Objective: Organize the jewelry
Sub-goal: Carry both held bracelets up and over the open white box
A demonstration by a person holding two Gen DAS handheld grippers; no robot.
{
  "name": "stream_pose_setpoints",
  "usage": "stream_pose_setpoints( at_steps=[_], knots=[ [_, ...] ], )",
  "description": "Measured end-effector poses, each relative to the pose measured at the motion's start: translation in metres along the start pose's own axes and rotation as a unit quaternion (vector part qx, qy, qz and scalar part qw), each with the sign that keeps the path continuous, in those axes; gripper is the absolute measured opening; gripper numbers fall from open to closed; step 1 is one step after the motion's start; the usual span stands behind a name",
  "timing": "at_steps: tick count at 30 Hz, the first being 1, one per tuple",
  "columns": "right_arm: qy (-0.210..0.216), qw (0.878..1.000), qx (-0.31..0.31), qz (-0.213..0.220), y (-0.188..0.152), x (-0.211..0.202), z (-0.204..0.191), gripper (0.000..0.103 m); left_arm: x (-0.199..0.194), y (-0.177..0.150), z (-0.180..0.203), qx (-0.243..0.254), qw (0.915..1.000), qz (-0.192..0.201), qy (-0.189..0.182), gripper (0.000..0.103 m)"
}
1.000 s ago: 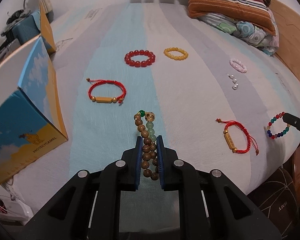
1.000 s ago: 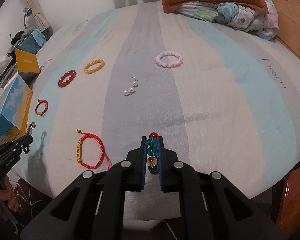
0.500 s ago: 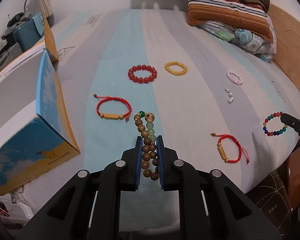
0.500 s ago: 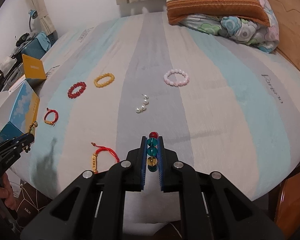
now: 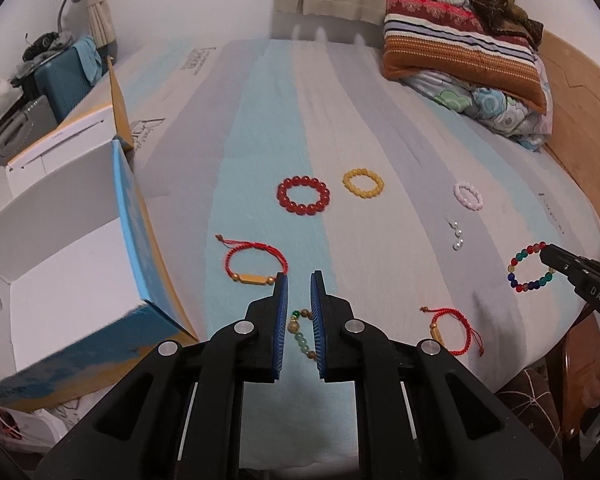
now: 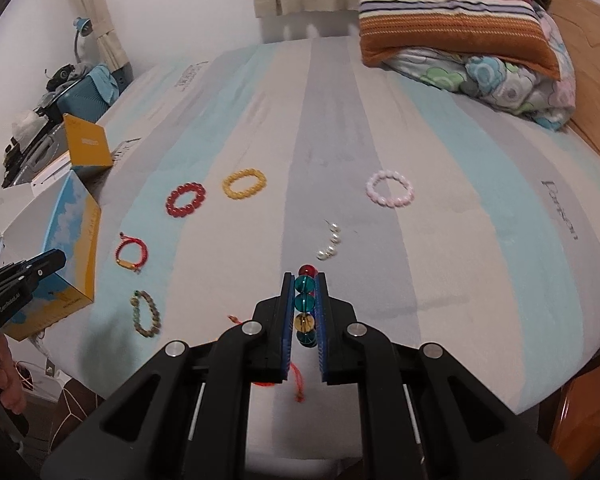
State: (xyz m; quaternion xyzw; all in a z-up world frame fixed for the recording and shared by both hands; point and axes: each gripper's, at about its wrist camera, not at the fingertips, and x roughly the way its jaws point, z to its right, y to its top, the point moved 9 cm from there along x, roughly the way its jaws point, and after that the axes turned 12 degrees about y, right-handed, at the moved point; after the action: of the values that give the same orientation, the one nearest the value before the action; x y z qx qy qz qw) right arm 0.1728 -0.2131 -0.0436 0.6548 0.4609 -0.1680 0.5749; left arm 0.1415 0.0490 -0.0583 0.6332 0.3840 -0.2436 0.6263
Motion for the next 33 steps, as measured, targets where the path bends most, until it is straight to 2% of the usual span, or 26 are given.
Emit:
stream_pose_setpoints(
  at_steps=[3, 5, 7, 10, 13, 19, 27, 29, 30, 31, 33],
  knots=[
    [0.003, 1.000, -0.005, 0.001, 0.002, 0.002, -0.008, 0.009, 0.010, -0.007, -0.003, -0.005, 0.9999, -0.012, -0.002, 0.012],
    [0.006, 1.000, -0.005, -0.001, 0.000, 0.004, -0.010, 0.009, 0.022, -0.019, -0.004, -0.008, 0.9998, -0.018, 0.010, 0.020],
    [0.007, 1.000, -0.006, -0.005, -0.004, 0.007, -0.010, 0.009, 0.036, -0.033, 0.001, -0.007, 0.9995, -0.027, 0.017, 0.039],
    [0.005, 1.000, -0.006, -0.011, -0.011, 0.013, -0.005, 0.009, 0.050, -0.047, 0.009, -0.003, 0.9994, -0.025, 0.024, 0.055],
    [0.002, 1.000, -0.004, -0.016, -0.016, 0.017, 0.003, 0.009, 0.064, -0.057, 0.015, -0.001, 0.9990, -0.029, 0.033, 0.062],
    [0.002, 1.000, 0.007, -0.027, -0.030, 0.025, 0.021, 0.009, 0.097, -0.067, 0.017, -0.002, 0.9974, -0.049, 0.051, 0.062],
    [0.002, 0.999, 0.017, -0.040, -0.042, 0.034, 0.036, 0.009, 0.117, -0.078, 0.019, -0.001, 0.9962, -0.063, 0.060, 0.061],
    [0.005, 0.999, 0.020, -0.041, -0.043, 0.035, 0.036, 0.009, 0.118, -0.079, 0.019, 0.003, 0.9960, -0.064, 0.062, 0.052],
    [0.005, 0.999, 0.020, -0.041, -0.044, 0.035, 0.037, 0.009, 0.118, -0.079, 0.019, 0.004, 0.9960, -0.064, 0.062, 0.044],
    [0.006, 0.999, 0.021, -0.041, -0.044, 0.036, 0.037, 0.009, 0.118, -0.079, 0.019, 0.005, 0.9960, -0.066, 0.061, 0.031],
    [0.008, 0.999, 0.022, -0.041, -0.044, 0.036, 0.037, 0.009, 0.118, -0.079, 0.019, 0.002, 0.9962, -0.071, 0.049, 0.016]
  ],
)
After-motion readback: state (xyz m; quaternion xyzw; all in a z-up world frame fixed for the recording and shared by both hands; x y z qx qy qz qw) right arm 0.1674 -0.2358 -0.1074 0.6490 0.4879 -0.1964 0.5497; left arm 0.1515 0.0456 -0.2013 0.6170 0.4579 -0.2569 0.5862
